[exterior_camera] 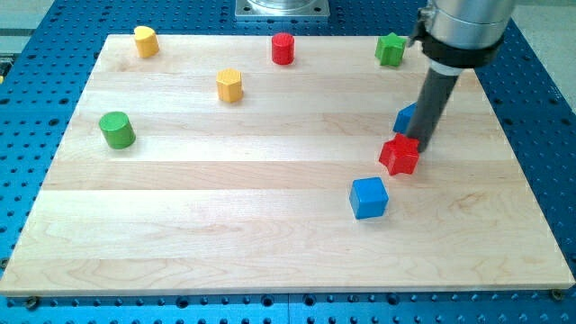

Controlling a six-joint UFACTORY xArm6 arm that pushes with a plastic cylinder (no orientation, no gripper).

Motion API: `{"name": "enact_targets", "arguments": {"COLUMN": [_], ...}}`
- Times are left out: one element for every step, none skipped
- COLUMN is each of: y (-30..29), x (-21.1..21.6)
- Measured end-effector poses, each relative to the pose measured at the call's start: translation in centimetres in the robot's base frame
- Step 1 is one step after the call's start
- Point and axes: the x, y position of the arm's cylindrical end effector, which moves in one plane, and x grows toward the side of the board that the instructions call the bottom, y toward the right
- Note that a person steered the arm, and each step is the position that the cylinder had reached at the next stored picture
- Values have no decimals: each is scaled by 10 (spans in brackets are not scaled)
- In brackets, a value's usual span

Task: Move the triangle to the center right of the board

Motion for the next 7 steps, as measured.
{"name": "enact_targets", "arguments": {"y": [-57, -66, -65, -38, -1, -3, -26], "x": [0, -3, -23, -31, -16, -22, -48]}}
